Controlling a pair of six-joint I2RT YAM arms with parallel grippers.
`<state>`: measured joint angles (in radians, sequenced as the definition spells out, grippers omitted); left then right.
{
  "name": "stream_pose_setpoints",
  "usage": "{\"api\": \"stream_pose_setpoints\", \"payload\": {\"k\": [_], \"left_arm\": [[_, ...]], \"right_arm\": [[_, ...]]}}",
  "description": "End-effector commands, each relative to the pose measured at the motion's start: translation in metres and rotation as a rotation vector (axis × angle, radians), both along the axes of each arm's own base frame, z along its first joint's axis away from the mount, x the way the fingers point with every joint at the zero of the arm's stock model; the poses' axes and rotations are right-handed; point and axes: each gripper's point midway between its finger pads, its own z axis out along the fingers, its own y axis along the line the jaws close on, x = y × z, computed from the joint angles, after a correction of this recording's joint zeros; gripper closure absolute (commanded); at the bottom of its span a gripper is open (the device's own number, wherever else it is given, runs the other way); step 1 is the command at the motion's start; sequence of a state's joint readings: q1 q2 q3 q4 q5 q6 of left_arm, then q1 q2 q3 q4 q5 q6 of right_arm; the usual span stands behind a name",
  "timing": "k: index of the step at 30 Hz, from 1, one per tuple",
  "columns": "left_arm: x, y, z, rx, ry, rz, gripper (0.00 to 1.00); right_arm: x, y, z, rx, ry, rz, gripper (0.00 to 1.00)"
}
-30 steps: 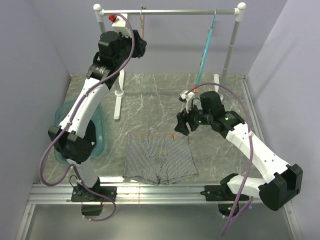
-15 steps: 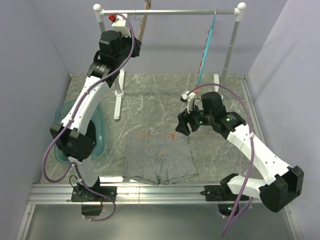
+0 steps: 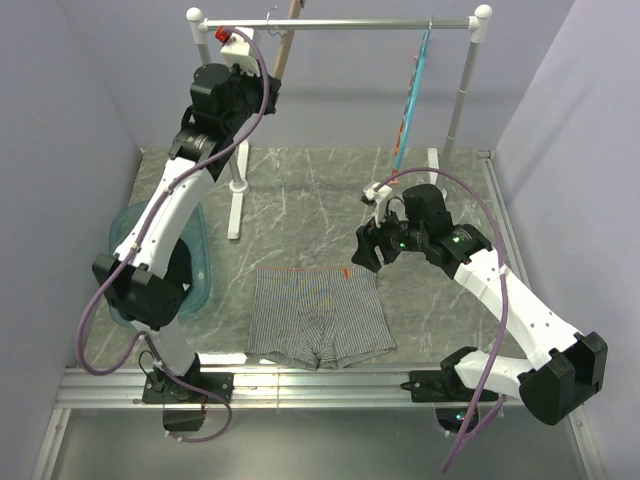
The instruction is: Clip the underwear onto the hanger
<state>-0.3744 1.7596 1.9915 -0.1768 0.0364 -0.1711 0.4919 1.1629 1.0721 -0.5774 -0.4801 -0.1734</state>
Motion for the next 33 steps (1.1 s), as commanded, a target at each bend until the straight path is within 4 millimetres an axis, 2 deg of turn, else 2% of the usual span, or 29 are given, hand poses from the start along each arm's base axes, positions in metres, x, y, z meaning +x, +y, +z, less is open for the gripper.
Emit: {"api": "stream_pose_setpoints", "payload": {"k": [1,3,4,6,7,11,13,14,17,18,19,21,22,23,28,31,33], "left_arm": [[-0.043,0.003,0.050,-0.018,-0.144,-0.062,1.00],[-0.057,0.002,0.041,-0.005,-0.120,-0.093,1.00],[-0.060,-0.003,0.019,0.009,-0.073,-0.118,1.00],[-0.073,-0.004,0.010,0.011,-0.045,-0.147,1.00],[-0.079,-0.008,-0.002,0.020,-0.017,-0.172,1.00],[-0.097,-0.017,-0.027,0.048,0.040,-0.257,1.00],[-0.105,-0.018,-0.049,0.072,0.100,-0.283,1.00],[-0.115,-0.019,-0.051,0.093,0.100,-0.318,1.00],[-0.134,-0.015,-0.075,0.165,0.138,-0.362,1.00],[-0.143,-0.017,-0.089,0.189,0.162,-0.403,1.00],[-0.155,-0.014,-0.091,0.204,0.168,-0.427,1.00],[-0.172,-0.015,-0.108,0.288,0.158,-0.514,1.00],[-0.182,-0.014,-0.108,0.305,0.144,-0.539,1.00],[-0.190,-0.012,-0.118,0.360,0.142,-0.577,1.00],[-0.235,-0.017,-0.153,0.414,0.169,-0.785,1.00],[-0.254,-0.023,-0.165,0.418,0.192,-0.909,1.00],[-0.259,-0.025,-0.171,0.426,0.213,-0.956,1.00]], "right_arm": [[0.005,-0.002,0.015,0.038,-0.038,-0.025,0.28],[0.009,-0.004,0.018,0.056,-0.035,-0.048,0.28],[0.010,-0.005,0.019,0.062,-0.031,-0.055,0.28],[0.012,-0.003,0.027,0.098,-0.031,-0.066,0.29],[0.015,-0.004,0.031,0.113,-0.035,-0.074,0.29],[0.020,0.003,0.064,0.191,-0.086,-0.072,0.30],[0.017,0.008,0.078,0.216,-0.112,-0.030,0.30],[0.017,0.008,0.092,0.212,-0.156,-0.001,0.30],[0.016,0.006,0.110,0.164,-0.242,0.066,0.31],[0.016,0.004,0.114,0.150,-0.267,0.081,0.31],[0.015,0.003,0.116,0.138,-0.288,0.095,0.31],[0.010,0.001,0.122,0.109,-0.334,0.147,0.31],[0.008,0.001,0.125,0.105,-0.352,0.164,0.31],[0.004,0.001,0.126,0.101,-0.373,0.200,0.31],[-0.008,0.005,0.130,0.108,-0.456,0.303,0.31],[-0.009,0.013,0.135,0.138,-0.507,0.361,0.31],[-0.009,0.022,0.142,0.158,-0.545,0.396,0.31]]}}
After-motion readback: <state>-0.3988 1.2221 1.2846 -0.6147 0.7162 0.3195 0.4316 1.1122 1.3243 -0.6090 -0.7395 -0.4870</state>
